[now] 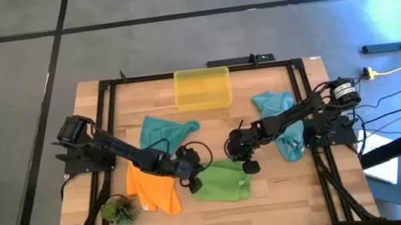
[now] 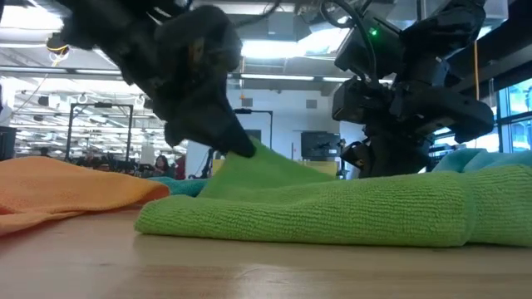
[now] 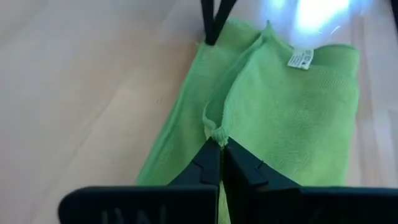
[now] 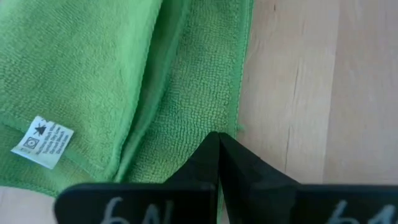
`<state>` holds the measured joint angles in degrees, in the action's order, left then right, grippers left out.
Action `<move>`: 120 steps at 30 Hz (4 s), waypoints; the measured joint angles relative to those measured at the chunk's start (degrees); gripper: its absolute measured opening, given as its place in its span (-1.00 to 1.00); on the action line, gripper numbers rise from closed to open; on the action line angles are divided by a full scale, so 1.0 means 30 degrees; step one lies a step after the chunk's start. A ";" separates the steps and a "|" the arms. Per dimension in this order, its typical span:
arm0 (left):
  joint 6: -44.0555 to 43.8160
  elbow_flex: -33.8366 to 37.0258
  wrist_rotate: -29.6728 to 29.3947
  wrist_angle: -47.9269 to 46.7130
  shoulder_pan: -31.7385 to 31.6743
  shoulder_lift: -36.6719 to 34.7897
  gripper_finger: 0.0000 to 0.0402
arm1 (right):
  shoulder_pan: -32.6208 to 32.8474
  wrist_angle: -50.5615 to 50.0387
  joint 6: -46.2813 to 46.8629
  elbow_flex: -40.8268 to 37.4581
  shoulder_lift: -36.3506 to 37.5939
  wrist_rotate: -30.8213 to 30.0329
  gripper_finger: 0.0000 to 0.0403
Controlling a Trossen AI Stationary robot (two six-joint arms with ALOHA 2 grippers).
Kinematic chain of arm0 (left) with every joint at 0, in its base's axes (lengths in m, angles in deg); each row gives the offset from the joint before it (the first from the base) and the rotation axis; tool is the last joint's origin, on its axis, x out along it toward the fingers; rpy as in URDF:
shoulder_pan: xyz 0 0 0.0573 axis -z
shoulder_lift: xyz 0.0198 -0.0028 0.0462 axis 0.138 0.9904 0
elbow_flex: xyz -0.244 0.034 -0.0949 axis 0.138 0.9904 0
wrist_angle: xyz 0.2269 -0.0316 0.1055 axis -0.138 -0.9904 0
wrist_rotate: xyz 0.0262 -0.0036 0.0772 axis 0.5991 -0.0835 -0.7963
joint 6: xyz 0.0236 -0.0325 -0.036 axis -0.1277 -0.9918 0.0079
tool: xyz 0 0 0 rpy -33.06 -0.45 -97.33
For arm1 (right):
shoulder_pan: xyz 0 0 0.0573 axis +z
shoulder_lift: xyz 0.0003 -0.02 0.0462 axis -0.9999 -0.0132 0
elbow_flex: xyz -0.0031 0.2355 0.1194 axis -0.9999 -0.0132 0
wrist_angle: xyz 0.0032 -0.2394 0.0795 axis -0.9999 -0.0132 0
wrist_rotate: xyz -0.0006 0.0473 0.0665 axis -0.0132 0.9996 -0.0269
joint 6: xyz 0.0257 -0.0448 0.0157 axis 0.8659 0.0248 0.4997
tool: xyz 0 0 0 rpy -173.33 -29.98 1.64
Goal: Fold microfiber towels
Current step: Fold the green microfiber cloth
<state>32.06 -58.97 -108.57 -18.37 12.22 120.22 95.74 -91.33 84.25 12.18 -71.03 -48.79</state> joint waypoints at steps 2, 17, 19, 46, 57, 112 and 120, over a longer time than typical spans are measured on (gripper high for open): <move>-0.0098 -0.0007 -0.0659 -0.0106 0.0347 -0.0111 -1.00 | -0.0006 -0.0005 -0.0007 0.0000 0.0000 -0.0005 -0.95; -0.2156 0.0007 -0.3709 -0.3717 0.0418 -0.0104 -1.00 | -0.0006 -0.0035 -0.0109 0.0000 0.0000 -0.0032 -0.95; -0.2049 0.0007 -0.3713 -0.3722 0.0181 -0.0097 -1.00 | -0.0006 -0.0021 -0.0086 0.0000 0.0000 -0.0036 -0.94; -0.1566 0.0007 -0.2366 -0.3773 -0.0461 -0.0067 -1.00 | 0.0416 -0.2938 0.5908 0.1464 0.0519 0.3100 -0.37; -0.1551 0.0007 -0.2330 -0.3777 -0.0461 -0.0067 -1.00 | 0.0285 -0.2912 0.6522 0.1464 -0.0050 0.4708 -0.35; -0.1544 0.0007 -0.2312 -0.3780 -0.0454 -0.0060 -1.00 | 0.0063 -0.4202 0.5550 0.1464 -0.0022 0.4277 -0.38; -0.1544 0.0007 -0.2311 -0.3780 -0.0454 -0.0060 -1.00 | 0.0190 -0.3626 0.5445 0.1464 -0.0022 0.4159 -0.87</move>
<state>27.43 -58.95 -115.50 -29.71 10.85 120.04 96.32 -102.21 100.58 16.58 -71.09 -36.31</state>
